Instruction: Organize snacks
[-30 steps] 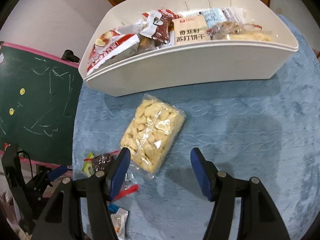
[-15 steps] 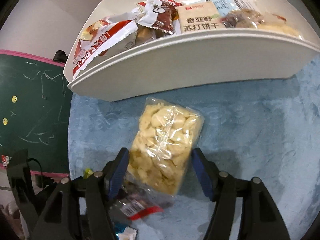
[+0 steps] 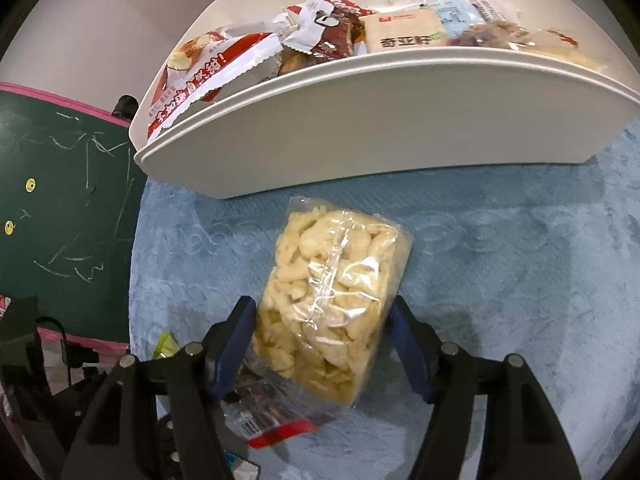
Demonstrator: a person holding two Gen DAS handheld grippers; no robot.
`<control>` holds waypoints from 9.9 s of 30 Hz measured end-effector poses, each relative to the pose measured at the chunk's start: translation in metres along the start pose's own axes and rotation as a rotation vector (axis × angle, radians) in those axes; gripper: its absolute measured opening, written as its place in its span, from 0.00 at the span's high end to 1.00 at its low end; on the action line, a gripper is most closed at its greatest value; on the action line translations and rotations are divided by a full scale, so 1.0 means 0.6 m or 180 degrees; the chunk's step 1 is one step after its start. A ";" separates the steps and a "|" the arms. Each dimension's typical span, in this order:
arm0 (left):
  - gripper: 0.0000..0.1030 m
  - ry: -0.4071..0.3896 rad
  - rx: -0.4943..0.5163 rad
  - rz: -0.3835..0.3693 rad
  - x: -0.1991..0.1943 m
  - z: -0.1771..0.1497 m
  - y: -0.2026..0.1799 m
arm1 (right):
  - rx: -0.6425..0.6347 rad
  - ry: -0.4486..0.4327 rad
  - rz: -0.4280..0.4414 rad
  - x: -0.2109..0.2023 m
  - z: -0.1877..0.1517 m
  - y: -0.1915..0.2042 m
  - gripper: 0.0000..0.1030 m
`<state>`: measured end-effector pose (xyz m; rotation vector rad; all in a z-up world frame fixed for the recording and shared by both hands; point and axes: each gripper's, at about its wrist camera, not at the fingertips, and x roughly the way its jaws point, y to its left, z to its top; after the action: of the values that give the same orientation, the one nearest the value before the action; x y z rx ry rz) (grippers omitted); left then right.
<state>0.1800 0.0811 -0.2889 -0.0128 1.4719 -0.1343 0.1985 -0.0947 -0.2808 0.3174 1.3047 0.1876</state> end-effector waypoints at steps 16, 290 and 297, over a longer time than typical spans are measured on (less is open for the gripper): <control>0.46 -0.0710 0.0067 -0.0286 -0.175 0.001 -0.040 | 0.0019 -0.0540 0.0053 -0.155 -0.034 -0.035 0.36; 0.01 -0.2092 0.0247 0.0076 -0.571 -0.198 -0.300 | -0.0397 -0.1637 -0.0221 -0.639 -0.218 -0.066 0.17; 0.01 -0.1963 0.0213 0.0140 -0.554 -0.244 -0.292 | -0.0266 -0.1606 -0.0159 -0.641 -0.233 -0.075 0.17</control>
<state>-0.0105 -0.0494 0.0420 0.0304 0.8510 -0.1292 -0.0368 -0.2397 0.0241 0.2402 0.8023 0.1092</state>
